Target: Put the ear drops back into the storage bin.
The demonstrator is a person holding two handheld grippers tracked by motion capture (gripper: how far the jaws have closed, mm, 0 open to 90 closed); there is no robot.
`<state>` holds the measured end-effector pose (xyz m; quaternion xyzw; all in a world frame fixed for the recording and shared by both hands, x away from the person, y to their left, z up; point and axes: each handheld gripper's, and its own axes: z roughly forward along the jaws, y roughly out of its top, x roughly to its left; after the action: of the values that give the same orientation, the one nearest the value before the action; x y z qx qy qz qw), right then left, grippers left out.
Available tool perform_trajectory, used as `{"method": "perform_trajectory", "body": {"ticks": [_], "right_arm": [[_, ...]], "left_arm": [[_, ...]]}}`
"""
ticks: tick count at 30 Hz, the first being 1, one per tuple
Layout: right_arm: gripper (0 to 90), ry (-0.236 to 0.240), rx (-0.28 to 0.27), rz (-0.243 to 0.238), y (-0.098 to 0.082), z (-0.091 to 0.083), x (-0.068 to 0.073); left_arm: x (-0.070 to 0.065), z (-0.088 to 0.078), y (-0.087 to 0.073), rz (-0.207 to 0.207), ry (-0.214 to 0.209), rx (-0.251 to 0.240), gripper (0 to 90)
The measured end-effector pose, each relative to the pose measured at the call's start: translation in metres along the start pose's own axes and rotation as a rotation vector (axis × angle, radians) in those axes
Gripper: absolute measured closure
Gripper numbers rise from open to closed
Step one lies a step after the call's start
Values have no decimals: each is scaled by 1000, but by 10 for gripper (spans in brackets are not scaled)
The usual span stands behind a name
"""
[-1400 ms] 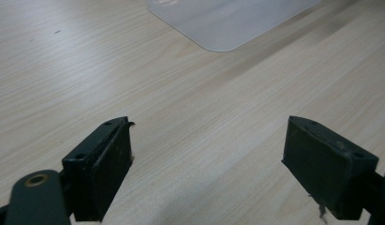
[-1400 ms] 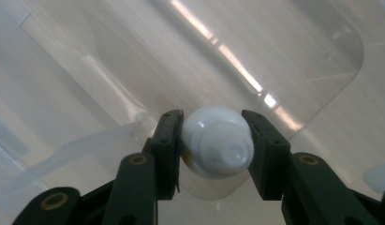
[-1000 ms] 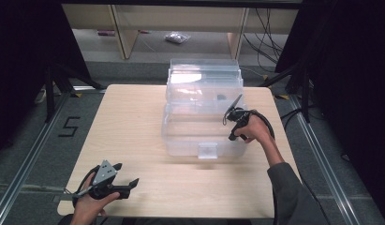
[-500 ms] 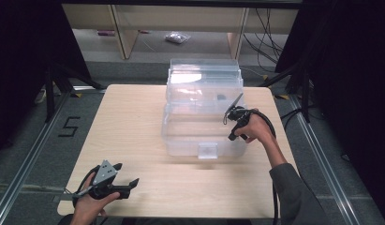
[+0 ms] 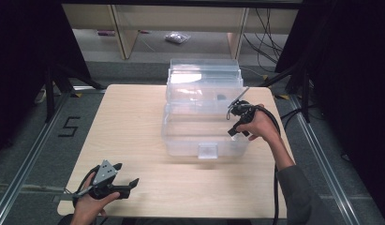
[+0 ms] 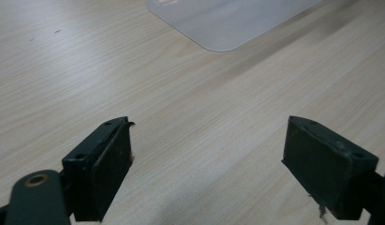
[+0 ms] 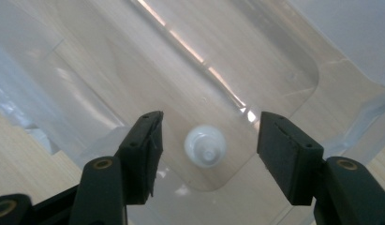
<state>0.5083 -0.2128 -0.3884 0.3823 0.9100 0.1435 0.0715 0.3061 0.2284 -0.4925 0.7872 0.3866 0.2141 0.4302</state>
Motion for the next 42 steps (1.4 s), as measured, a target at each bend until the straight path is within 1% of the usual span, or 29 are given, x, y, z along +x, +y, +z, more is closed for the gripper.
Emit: {"method": "perform_trajectory", "body": {"ticks": [1,3,4,5,10,12,14,15,17,19,20,21,22,24,25,26,27,28,29,30,31,32,34,35,37,39,40,41,42], "right_arm": [[399,1,3,3,0,-2,1],[393,-1,-11,0,-1,-5,2],[382,-1,-11,20,-2,-9,6],[382,-1,-11,20,-2,-9,6],[338,2,-43,11,-6,-20,16],[331,14,-62,4,-8,-22,19],[320,16,-63,12,-9,-23,20],[311,11,-85,-12,-9,-23,20],[300,19,-78,11,-11,-24,23],[299,27,-84,11,-14,-25,25],[297,27,-114,-13,-16,-25,25],[297,27,-114,-13,-16,-25,25],[297,35,-107,16,-17,-27,28],[297,39,-128,5,-20,-30,30],[297,40,-140,-9,-21,-31,29],[297,41,-141,1,-23,-33,32],[297,41,-141,1,-23,-33,32],[297,47,-153,-7,-26,-35,33],[297,47,-153,-7,-26,-35,33],[297,44,-172,-18,-27,-34,34],[297,52,-154,9,-28,-36,36],[297,48,-176,-17,-30,-37,36],[297,56,-177,-9,-31,-37,38],[297,56,-193,-29,-32,-37,38],[283,67,-207,-16,-36,-38,43],[283,65,-217,-11,-38,-39,44],[283,62,-231,-26,-38,-38,44],[283,74,-232,-21,-40,-39,45],[279,72,-239,-24,-42,-39,46]], "left_arm": [[0,0,0,0,2,3,153],[0,-1,0,0,2,3,153],[0,-1,0,1,5,5,153],[0,0,0,0,2,3,153],[0,0,0,0,2,2,153],[0,0,0,0,2,3,153],[0,0,0,1,2,3,153],[0,0,0,0,2,2,153],[0,0,0,0,2,1,153],[0,-1,0,0,2,1,153],[0,0,0,-1,2,0,153],[0,0,0,-1,2,0,153],[0,0,0,0,3,1,153],[0,0,0,1,1,3,153],[0,0,0,1,2,2,153],[0,0,0,1,2,1,153],[0,0,0,1,2,1,153],[0,0,0,0,2,1,153],[0,0,0,0,3,1,153],[0,0,0,0,3,1,153],[0,0,0,0,3,1,153],[0,0,0,1,3,2,153],[0,0,0,1,3,2,153],[0,0,0,0,3,1,153],[0,0,0,1,3,2,153],[0,0,0,0,3,1,153],[-1,0,0,1,3,1,153],[-1,0,0,1,3,2,153],[-1,0,0,1,4,2,153]]}}
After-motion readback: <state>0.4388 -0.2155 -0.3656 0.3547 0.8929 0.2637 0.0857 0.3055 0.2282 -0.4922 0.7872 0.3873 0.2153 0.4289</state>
